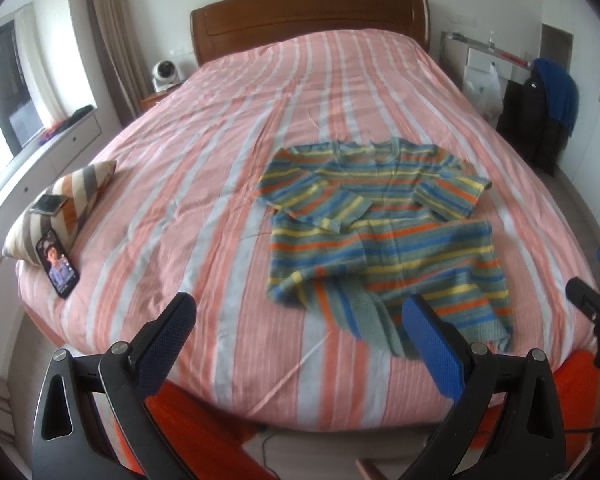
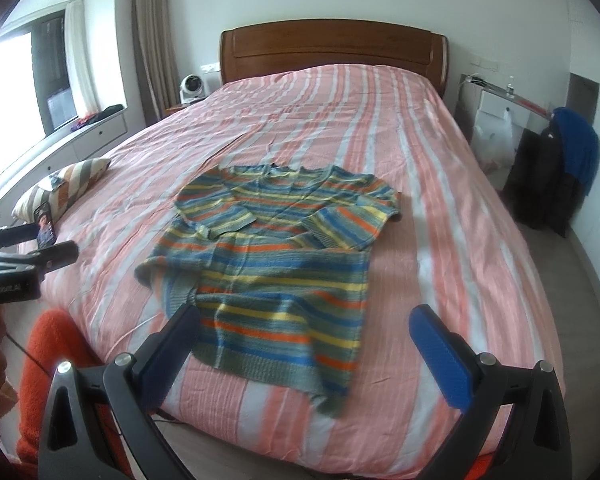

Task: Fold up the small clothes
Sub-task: 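Move both tools down toward the sweater's hem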

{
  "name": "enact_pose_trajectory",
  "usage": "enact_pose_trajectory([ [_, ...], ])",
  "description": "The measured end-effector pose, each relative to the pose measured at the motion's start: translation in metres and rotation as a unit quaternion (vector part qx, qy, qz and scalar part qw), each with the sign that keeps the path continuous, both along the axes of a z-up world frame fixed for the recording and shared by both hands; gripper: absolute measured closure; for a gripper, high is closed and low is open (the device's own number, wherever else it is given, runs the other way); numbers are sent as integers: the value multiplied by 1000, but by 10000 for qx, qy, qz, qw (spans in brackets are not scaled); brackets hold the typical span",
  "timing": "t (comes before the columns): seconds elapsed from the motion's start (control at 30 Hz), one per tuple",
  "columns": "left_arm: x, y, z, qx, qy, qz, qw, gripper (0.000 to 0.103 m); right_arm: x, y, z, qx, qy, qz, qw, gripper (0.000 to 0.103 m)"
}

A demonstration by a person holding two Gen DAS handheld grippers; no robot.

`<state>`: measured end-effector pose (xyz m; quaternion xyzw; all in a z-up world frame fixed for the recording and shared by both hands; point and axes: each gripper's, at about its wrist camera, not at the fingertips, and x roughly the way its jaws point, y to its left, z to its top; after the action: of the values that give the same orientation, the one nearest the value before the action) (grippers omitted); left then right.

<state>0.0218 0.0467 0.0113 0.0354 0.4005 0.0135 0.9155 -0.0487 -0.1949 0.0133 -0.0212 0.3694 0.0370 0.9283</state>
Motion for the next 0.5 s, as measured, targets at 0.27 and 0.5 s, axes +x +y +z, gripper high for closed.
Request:
enact_pose_trajectory([
  [0.27,11,5,18,-426,12,14,9991,0,-5,-18,13,197,-133,-219,9995,0],
  [0.5,14,12,36,-364,-252,-82,9990,0,-4,-29,26,-86,-224,-238,9994,0],
])
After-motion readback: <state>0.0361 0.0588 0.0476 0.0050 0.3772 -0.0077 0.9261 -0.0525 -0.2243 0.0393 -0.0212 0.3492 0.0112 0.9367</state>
